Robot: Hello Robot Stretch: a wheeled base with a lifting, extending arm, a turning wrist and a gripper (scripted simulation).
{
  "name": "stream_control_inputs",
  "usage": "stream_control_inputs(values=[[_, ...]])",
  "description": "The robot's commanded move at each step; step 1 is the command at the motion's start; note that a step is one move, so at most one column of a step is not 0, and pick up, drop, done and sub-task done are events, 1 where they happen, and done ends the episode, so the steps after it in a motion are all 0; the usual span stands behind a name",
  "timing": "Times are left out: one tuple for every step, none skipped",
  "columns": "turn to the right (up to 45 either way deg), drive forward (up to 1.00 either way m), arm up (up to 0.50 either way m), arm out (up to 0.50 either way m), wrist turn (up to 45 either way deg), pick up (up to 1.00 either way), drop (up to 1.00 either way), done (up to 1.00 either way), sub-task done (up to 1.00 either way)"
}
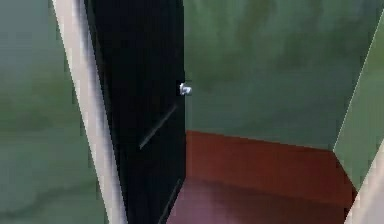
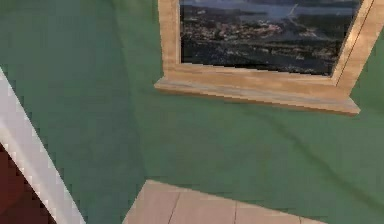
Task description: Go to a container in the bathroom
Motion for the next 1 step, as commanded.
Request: stream_control_inputs(values=[[0.0,0.45,0.00,0.00,0.0,0.00,0.00,0.00,0.00]])
